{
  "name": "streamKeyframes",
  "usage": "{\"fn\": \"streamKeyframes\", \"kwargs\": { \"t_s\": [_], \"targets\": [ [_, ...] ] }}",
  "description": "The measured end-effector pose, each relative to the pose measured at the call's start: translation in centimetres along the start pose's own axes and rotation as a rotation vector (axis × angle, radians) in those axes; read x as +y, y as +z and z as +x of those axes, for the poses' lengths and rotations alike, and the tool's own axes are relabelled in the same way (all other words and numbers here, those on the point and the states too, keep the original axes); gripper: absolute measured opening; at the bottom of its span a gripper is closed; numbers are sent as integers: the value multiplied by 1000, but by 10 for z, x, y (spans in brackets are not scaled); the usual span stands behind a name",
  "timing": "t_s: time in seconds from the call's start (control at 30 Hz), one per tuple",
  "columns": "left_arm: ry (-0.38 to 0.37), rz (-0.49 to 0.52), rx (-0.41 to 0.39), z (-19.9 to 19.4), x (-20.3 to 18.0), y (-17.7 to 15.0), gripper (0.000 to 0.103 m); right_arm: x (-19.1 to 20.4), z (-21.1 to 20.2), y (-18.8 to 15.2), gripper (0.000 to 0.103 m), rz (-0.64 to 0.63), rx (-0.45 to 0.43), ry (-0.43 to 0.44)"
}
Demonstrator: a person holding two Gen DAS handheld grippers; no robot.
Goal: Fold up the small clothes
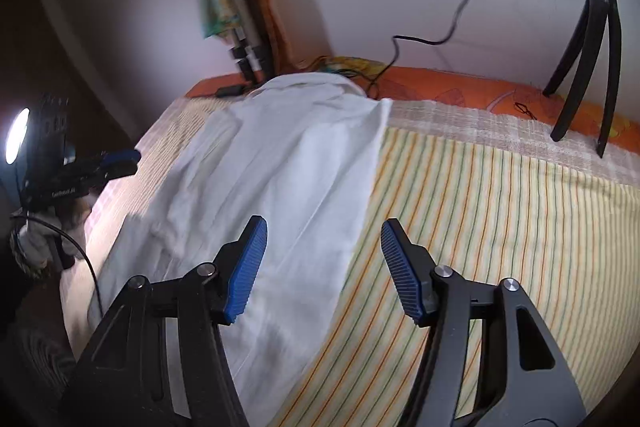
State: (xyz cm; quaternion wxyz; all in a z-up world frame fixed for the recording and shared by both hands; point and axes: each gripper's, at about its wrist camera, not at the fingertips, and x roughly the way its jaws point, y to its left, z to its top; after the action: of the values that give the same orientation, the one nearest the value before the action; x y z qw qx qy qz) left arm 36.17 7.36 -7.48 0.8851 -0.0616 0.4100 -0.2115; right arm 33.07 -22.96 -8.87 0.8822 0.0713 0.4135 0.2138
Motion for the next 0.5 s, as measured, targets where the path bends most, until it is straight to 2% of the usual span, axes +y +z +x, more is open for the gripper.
{"fn": "streamKeyframes", "kwargs": {
  "t_s": [0.1, 0.2, 0.37, 0.43, 0.5],
  "targets": [
    [19, -19, 10, 21, 10, 12, 44, -22, 19, 14, 62, 64, 11, 26],
    [75, 5, 30, 43, 16, 19, 42, -33, 36, 25, 54, 78, 23, 53],
    [41, -74, 47, 70, 39, 29, 40, -42, 62, 38, 46, 93, 38, 79],
    [28, -90, 45, 77, 43, 33, 40, -46, 71, 43, 36, 111, 44, 99],
    [22, -78, 45, 84, 42, 36, 40, -48, 79, 47, 13, 117, 50, 112]
  ]
}}
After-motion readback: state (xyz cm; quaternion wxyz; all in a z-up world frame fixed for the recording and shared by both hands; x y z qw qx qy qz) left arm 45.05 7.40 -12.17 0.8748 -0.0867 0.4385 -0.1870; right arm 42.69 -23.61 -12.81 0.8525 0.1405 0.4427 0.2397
